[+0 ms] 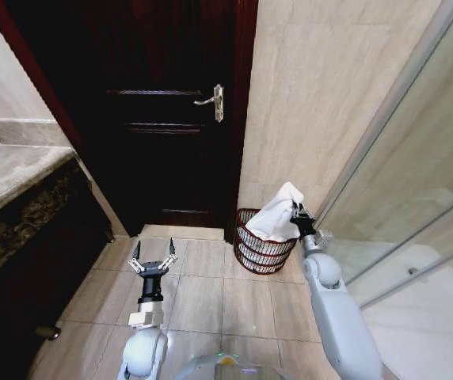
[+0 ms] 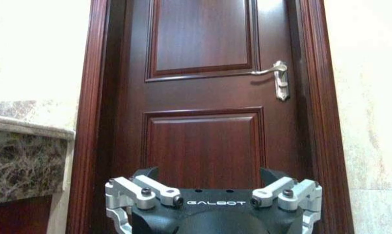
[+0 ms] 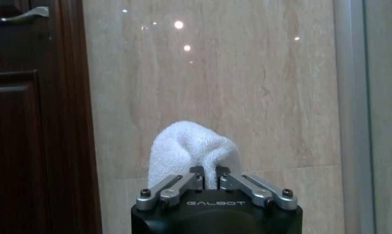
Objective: Discard the used towel into the hamper.
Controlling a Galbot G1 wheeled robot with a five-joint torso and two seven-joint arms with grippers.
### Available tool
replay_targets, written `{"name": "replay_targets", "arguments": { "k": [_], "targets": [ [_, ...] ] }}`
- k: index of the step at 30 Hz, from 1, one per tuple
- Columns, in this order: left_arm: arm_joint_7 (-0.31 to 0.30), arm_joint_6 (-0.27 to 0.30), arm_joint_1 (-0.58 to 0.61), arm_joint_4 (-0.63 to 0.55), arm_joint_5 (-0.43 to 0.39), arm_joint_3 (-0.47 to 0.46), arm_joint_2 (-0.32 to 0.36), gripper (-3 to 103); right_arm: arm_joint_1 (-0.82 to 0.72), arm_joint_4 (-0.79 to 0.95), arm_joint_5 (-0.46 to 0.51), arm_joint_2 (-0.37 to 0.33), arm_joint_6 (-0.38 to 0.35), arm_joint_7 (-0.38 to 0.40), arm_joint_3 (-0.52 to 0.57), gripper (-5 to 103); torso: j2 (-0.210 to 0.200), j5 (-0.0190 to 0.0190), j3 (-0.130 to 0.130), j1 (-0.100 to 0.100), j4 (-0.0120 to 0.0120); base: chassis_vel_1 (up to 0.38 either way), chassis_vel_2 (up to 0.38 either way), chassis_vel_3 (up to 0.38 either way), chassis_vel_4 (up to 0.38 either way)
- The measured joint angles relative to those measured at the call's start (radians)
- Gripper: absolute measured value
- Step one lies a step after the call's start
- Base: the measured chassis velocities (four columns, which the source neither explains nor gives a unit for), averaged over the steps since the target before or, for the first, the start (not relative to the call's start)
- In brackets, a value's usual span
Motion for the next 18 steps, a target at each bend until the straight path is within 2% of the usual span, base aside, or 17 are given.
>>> {"name": "replay_targets", "arguments": {
  "k": [18],
  "targets": [
    [0.015,0.0,-0.013,0.017,0.004,-0.002,0.002,100,-0.101,0.019,-0.079,0.072,0.113,-0.021,0.013,9,0.0,0.0,0.0,0.0,0.0,-0.003,0.007,0.005,-0.004]
  ]
}}
